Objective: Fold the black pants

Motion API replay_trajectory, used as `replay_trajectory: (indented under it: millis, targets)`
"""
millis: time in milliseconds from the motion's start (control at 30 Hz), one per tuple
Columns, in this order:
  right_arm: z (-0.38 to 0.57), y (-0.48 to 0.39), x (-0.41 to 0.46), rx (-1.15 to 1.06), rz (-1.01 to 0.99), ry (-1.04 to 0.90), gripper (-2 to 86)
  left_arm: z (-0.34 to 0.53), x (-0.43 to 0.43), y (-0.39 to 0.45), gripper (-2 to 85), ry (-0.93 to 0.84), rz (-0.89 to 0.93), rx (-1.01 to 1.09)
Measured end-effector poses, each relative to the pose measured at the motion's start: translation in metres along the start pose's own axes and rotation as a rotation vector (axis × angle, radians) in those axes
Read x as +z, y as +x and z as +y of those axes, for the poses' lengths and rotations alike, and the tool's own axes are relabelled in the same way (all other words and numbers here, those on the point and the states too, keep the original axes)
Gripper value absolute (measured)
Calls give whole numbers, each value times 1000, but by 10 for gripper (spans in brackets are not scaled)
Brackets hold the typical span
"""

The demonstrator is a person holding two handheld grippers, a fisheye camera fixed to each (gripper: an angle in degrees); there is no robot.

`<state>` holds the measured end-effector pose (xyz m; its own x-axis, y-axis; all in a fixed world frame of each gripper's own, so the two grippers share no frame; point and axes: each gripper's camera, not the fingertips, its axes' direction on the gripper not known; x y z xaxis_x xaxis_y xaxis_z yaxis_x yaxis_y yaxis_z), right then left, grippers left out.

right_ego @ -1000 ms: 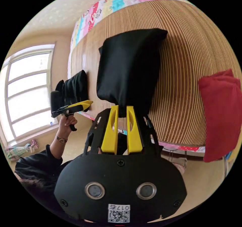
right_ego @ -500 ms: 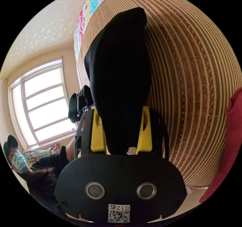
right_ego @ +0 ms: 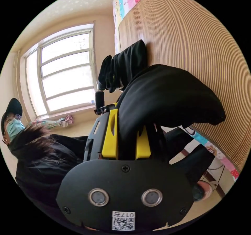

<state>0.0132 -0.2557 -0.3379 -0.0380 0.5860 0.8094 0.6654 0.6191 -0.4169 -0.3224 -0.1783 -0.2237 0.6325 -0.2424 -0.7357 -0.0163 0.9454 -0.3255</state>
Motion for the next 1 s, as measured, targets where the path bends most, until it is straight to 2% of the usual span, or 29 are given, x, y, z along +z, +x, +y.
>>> replay_trajectory:
  millis: [100, 200, 233, 333, 433, 467, 533, 633, 667, 767, 900, 1000]
  targets:
    - [-29, -68, 38, -166, 16, 21, 86, 6, -72, 28, 86, 149, -91, 70]
    - [-68, -97, 81, -239, 16, 33, 99, -2, -124, 35, 91, 260, -236, 107]
    - [-77, -98, 92, -241, 19, 25, 109, -6, -141, 26, 99, 309, -313, 61]
    - [-113, -85, 143, -170, 249, -75, 144, 9, -180, -3, 111, 485, -480, -162]
    - [-104, -67, 140, -93, 327, -19, 148, 40, -180, 11, 120, 625, -705, -198]
    - [-91, -58, 132, -86, 373, 14, 151, 44, -163, 16, 130, 630, -762, -183]
    - [-73, -36, 120, -55, 505, 42, 158, 37, -122, 18, 155, 573, -749, -102]
    - [-46, 11, 91, 43, 740, 84, 173, 3, -18, 14, 182, 343, -547, 68]
    - [-37, 27, 77, 68, 822, 125, 177, -13, 30, 14, 190, 238, -534, 119]
    - [-26, 60, 47, 111, 971, 236, 204, -48, 137, 7, 220, 84, -591, 212]
    - [-25, 113, 24, 207, 1129, 400, 268, -86, 229, -24, 253, 28, -668, 223]
    - [-25, 155, 21, 288, 1155, 482, 273, -99, 266, -43, 248, 181, -762, 226]
